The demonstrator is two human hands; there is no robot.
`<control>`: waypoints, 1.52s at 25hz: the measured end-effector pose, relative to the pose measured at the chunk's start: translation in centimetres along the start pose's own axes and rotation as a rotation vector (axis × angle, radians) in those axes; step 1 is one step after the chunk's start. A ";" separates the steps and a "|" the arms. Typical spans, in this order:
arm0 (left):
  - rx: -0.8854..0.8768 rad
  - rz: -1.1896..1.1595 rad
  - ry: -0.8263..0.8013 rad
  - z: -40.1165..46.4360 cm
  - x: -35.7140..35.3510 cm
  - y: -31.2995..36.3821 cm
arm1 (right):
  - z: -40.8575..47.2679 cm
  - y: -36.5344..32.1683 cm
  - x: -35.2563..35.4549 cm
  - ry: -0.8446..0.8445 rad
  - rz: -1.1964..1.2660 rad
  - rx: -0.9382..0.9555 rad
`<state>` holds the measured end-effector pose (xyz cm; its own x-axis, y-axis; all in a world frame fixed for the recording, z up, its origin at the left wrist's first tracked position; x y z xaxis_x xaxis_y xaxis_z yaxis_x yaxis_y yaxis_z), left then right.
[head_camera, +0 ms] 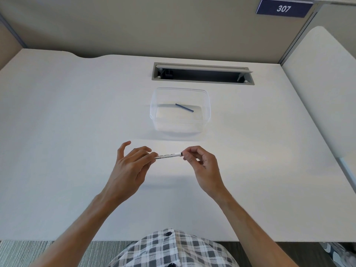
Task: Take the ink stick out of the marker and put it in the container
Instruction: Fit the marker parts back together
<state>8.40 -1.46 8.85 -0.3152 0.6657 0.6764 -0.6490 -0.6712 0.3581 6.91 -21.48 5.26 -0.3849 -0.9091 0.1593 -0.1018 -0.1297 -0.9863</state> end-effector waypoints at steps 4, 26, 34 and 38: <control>-0.041 0.003 0.012 -0.1 0.0 0.5 | 0.1 -0.8 -0.1 0.028 -0.074 0.070; -0.045 -0.004 0.030 0.4 0.7 0.7 | -0.6 -1.2 -0.3 -0.031 -0.172 0.202; -0.071 -0.023 0.021 0.3 0.6 1.4 | -0.5 -1.2 -0.5 -0.025 -0.036 0.036; -0.066 -0.022 0.008 0.5 0.7 1.0 | -0.8 -1.3 -0.4 -0.009 -0.107 0.075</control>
<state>7.83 -1.84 9.98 -0.3056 0.6829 0.6635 -0.6998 -0.6336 0.3299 6.46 -20.67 6.48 -0.3669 -0.8920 0.2640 -0.0733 -0.2552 -0.9641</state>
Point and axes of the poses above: each hand's wrist, its own z-axis towards the middle knuckle, its own x-axis out of the back of the hand, y = z × x, the point moved 8 cm from there along z, towards the middle knuckle, and after that the axes turned 15 degrees about y, right-handed, at the moved point
